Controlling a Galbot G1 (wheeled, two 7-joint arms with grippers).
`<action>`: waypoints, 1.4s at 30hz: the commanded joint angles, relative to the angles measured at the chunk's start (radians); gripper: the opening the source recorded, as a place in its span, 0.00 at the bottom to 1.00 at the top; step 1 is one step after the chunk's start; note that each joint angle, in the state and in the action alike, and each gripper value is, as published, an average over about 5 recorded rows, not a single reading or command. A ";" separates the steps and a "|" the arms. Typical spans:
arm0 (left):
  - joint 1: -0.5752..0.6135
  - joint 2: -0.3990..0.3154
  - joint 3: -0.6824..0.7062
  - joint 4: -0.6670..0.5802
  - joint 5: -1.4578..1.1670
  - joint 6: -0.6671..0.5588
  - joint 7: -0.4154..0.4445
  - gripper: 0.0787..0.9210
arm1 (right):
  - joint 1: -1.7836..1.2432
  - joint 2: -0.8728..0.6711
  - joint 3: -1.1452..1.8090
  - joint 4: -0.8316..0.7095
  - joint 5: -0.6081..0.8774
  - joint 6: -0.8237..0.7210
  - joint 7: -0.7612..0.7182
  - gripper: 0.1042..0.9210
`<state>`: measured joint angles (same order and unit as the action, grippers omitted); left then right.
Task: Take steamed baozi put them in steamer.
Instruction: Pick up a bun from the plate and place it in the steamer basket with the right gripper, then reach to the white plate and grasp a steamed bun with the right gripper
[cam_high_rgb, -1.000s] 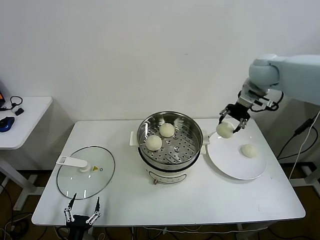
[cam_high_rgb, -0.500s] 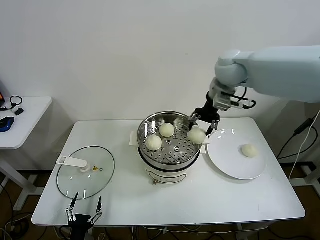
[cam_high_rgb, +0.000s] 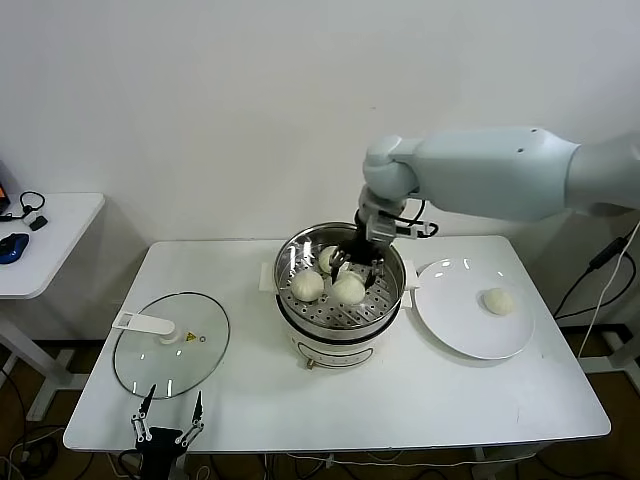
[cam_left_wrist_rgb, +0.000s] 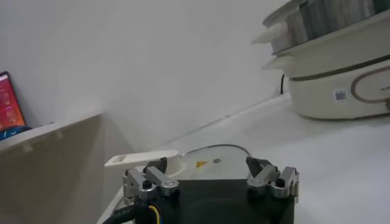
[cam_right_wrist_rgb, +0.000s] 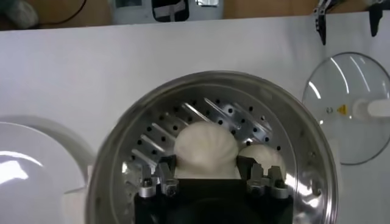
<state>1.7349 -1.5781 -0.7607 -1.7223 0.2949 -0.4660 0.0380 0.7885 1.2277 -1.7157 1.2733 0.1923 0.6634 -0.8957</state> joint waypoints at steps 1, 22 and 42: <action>-0.002 0.001 -0.001 0.002 -0.003 0.000 0.000 0.88 | -0.098 0.061 0.031 -0.053 -0.026 0.002 0.005 0.69; -0.001 0.001 -0.001 0.002 -0.004 -0.002 0.000 0.88 | -0.051 0.075 0.012 -0.075 0.021 0.050 -0.040 0.88; 0.018 0.006 0.003 -0.015 0.005 -0.002 -0.002 0.88 | 0.234 -0.087 -0.324 -0.139 0.395 -0.188 -0.264 0.88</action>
<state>1.7511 -1.5734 -0.7587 -1.7368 0.2978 -0.4675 0.0367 0.9222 1.2322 -1.8954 1.1724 0.4615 0.6322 -1.0726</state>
